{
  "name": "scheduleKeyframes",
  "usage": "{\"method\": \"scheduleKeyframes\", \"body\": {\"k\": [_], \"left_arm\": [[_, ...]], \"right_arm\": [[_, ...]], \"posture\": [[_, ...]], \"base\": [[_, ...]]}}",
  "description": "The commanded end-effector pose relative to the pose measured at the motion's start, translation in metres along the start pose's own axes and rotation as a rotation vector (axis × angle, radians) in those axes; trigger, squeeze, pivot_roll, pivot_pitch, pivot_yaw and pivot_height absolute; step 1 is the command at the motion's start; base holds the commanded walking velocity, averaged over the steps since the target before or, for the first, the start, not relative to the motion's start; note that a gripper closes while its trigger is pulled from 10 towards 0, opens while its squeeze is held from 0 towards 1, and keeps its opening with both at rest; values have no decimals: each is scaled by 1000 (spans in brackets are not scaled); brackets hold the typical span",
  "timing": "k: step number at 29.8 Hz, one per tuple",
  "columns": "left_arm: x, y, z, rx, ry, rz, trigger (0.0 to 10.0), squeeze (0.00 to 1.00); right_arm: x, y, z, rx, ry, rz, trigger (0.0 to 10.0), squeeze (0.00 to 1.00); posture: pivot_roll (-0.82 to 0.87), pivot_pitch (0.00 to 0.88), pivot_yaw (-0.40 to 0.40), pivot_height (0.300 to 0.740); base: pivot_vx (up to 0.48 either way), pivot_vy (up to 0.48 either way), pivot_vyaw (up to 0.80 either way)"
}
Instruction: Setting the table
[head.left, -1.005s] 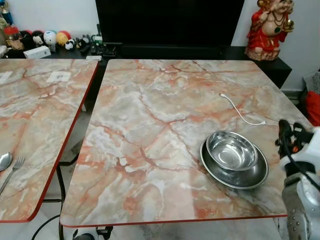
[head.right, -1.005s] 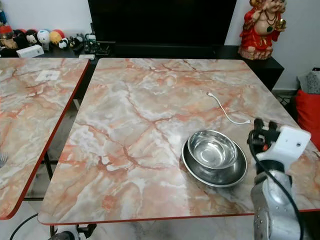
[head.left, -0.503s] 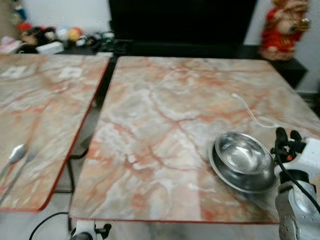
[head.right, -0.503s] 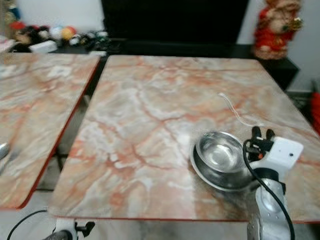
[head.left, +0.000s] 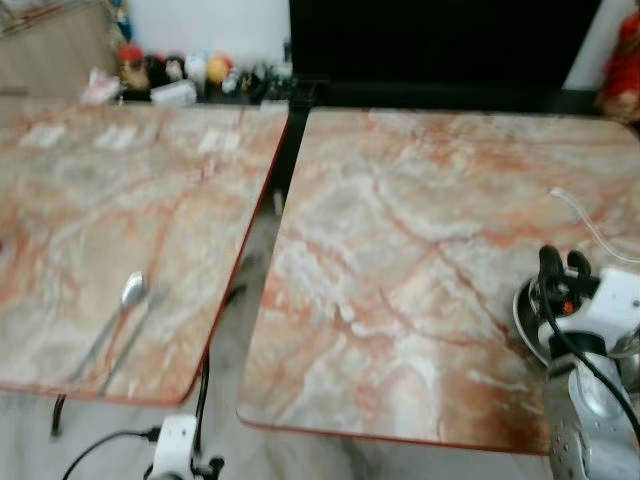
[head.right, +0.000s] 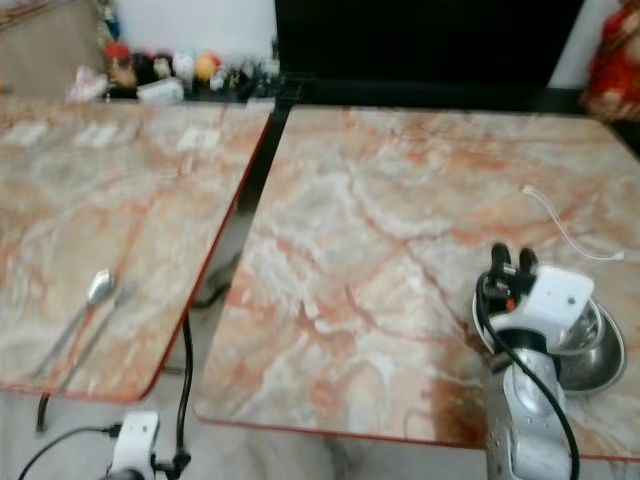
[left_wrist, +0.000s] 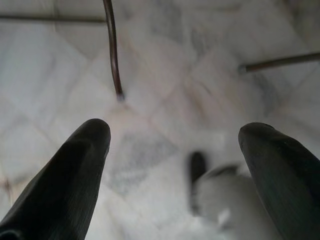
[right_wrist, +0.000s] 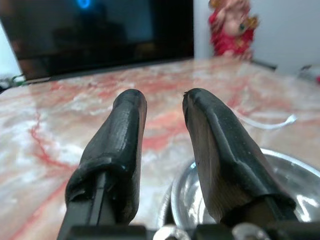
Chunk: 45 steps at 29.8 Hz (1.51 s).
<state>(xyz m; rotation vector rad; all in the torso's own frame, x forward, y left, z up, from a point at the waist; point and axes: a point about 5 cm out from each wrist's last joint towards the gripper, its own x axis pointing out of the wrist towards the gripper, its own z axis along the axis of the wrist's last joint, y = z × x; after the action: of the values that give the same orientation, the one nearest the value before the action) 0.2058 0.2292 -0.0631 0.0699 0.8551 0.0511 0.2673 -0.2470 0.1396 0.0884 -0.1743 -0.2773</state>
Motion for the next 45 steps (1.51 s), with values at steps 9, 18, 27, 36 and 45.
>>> {"method": "scheduleKeyframes", "body": {"k": [9,18,27,36,45], "left_arm": [[-2,6,-8,2,27,19,10000,0],[-2,7,-7,-2,27,24,10000,0],[-2,7,-7,-2,27,26,10000,0],[-2,7,-7,-1,26,26,10000,0],[-2,7,-6,10,23,28,10000,0]], "right_arm": [[3,13,3,14,-21,42,10000,0],[3,23,5,-11,-38,92,10000,0],[4,23,4,14,-31,80,10000,0],[2,23,-2,33,-7,54,10000,0],[3,14,-10,26,47,3,10000,0]], "posture": [[17,0,-27,740],[20,0,-25,740],[22,0,-23,740],[24,0,-22,740],[26,0,-25,740]], "base": [[0,480,0],[0,480,267],[0,480,178],[0,480,0],[0,172,0]]}}
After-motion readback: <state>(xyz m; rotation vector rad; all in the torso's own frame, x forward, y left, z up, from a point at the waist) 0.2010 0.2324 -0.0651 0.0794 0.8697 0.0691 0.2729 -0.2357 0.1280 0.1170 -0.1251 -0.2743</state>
